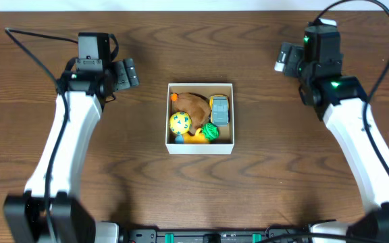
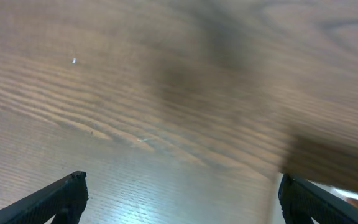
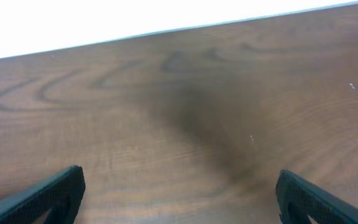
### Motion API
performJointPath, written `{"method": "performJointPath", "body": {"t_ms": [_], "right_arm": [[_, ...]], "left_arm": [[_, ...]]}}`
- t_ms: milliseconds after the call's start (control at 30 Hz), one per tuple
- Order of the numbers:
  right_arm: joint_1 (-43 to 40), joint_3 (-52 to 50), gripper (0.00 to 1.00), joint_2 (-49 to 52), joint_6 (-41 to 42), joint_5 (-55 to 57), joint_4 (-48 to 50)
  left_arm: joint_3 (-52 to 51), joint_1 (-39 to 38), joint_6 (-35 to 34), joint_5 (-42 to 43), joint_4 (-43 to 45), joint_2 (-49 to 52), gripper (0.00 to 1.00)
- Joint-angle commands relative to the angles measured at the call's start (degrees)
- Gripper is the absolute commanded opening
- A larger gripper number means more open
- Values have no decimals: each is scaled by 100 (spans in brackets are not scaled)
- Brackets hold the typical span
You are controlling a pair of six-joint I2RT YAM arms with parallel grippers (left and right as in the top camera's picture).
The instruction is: Pack container
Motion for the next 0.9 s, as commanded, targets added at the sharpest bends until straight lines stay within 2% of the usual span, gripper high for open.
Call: {"method": "performJointPath", "body": {"t_ms": [0, 100, 300, 667, 867], "right_arm": [[103, -20, 99, -391, 376, 330, -369], [323, -175, 99, -745, 402, 660, -691], [1117, -942, 99, -1729, 551, 1475, -708], [2691, -2909, 99, -3453, 1408, 2922, -704], [3274, -3556, 99, -3982, 1644, 3429, -651]], "left_arm": [[48, -160, 120, -146, -190, -555, 98], [-24, -293, 96, -142, -393, -1029, 98], [-566, -400, 57, 42, -396, -2181, 98], [-1888, -398, 127, 579, 138, -4603, 98], [-2435, -398, 120, 581, 133, -5366, 98]]}}
